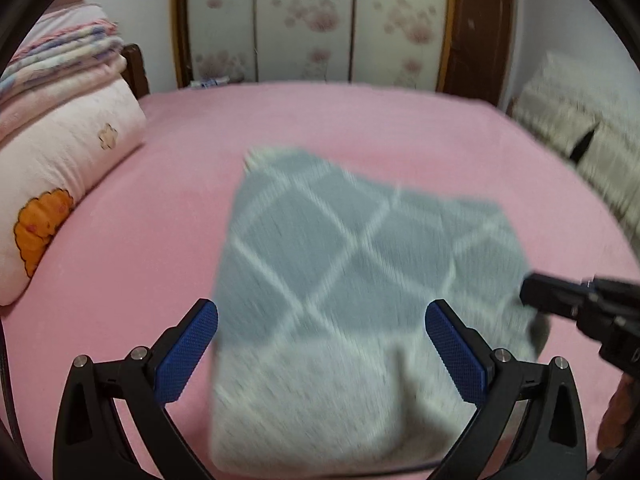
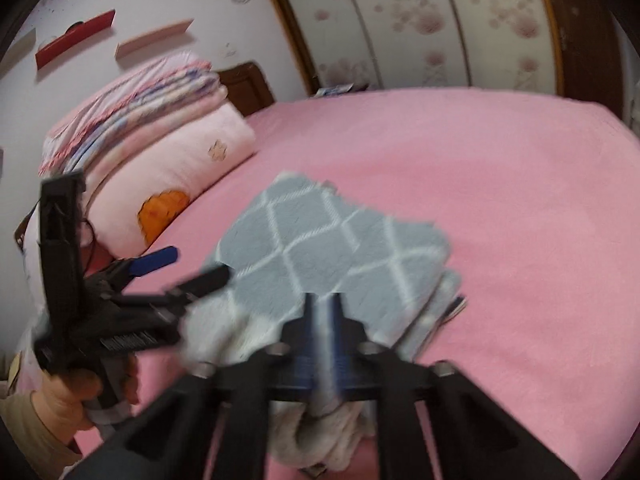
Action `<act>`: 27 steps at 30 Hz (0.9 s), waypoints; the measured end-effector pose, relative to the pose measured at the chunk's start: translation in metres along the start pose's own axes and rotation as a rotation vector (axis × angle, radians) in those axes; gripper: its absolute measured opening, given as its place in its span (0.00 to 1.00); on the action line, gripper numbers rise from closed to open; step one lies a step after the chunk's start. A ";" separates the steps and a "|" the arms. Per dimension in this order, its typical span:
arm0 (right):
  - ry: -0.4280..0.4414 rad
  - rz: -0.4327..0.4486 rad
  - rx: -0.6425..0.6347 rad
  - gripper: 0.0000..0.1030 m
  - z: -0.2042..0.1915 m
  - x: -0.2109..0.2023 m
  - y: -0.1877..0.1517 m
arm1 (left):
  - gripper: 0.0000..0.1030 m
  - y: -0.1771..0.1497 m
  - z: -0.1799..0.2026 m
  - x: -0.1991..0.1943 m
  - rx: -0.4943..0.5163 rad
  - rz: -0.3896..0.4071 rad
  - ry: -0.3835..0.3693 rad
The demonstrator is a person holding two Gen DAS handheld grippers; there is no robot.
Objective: Fold small clothes
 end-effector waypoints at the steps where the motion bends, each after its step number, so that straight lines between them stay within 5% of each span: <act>1: -0.002 -0.010 -0.005 0.03 0.001 0.004 -0.006 | 1.00 -0.004 0.004 0.007 0.011 -0.023 0.009; 5: -0.059 -0.046 -0.022 0.00 0.008 0.011 -0.021 | 1.00 -0.020 0.016 0.025 0.101 -0.041 0.108; 13: -0.046 -0.052 0.013 0.00 0.010 -0.015 -0.021 | 1.00 -0.016 0.015 0.006 -0.011 -0.072 0.106; 27: -0.082 0.020 0.007 0.03 -0.002 -0.193 -0.036 | 1.00 -0.008 0.115 -0.181 -0.130 0.051 -0.017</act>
Point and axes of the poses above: each gripper's, at about its wrist camera, not at the fingertips, and x roughly the way its jaws point, z to its right, y to its top, the point moved 1 cm from there along x, roughly the way its jaws point
